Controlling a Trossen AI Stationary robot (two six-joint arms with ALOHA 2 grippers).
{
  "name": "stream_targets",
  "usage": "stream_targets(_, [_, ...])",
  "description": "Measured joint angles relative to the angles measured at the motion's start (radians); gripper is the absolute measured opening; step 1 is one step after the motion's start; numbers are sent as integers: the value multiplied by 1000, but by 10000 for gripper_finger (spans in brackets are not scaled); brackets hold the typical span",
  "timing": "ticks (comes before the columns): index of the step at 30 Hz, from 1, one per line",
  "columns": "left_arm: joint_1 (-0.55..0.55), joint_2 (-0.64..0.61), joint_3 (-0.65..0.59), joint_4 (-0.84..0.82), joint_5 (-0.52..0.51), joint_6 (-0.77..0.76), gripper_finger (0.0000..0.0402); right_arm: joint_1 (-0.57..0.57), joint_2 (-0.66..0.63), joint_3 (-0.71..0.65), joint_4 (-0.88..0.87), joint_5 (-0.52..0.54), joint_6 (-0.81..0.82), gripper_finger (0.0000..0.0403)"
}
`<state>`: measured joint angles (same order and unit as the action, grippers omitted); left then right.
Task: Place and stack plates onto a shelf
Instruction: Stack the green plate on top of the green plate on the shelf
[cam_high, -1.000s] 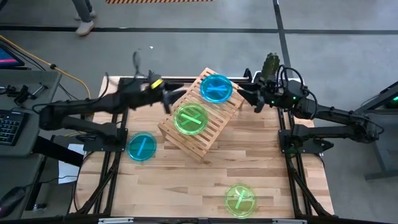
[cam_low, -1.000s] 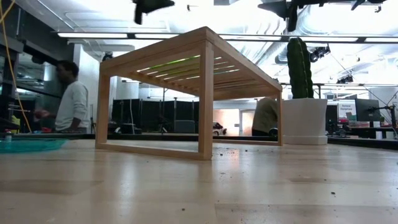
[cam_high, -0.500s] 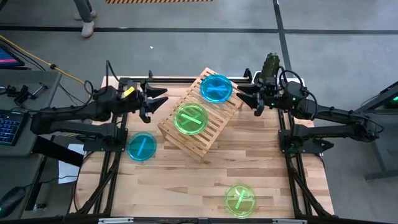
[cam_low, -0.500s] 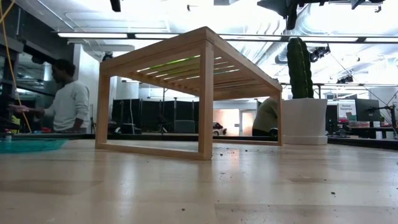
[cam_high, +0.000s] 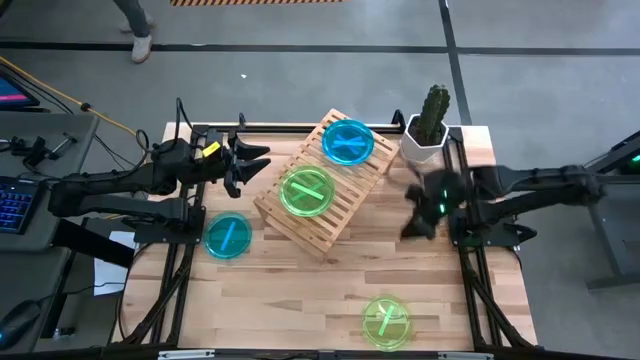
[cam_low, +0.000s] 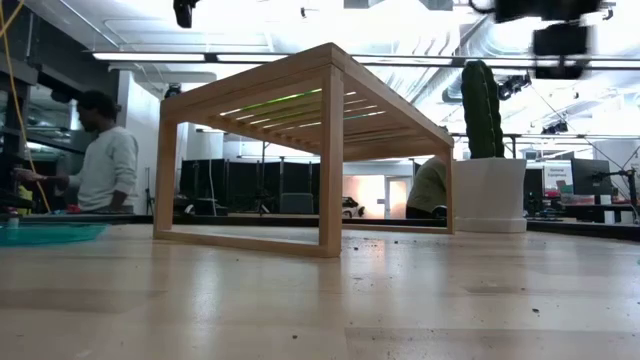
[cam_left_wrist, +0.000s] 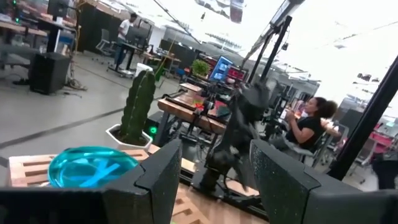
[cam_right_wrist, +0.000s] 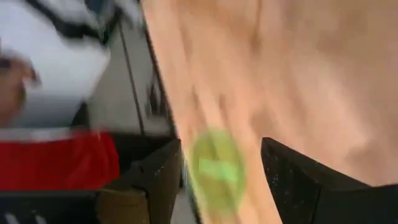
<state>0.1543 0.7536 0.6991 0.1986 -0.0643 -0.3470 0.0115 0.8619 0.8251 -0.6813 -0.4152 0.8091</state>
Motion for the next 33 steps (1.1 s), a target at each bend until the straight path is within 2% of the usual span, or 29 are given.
stream_targets(3, [0,0,0,0,0,-19,181,190,-6,-56,-3,39,112,204])
stream_targets(8, [0,0,0,2,-19,-18,181,489,10,-196,143,212,395,204])
stream_targets(15, [0,0,0,4,-62,-17,181,762,118,-372,444,394,856,204])
stream_targets(17, [0,0,0,4,-62,-17,181,805,173,-387,506,428,934,204])
stream_targets(21, [0,0,0,3,-73,-9,181,845,306,-387,649,445,967,204])
stream_targets(28, [0,0,0,3,-103,9,181,847,518,-387,779,447,1059,204])
stream_targets(33, [0,0,0,2,-103,10,181,847,602,-387,892,468,1076,204])
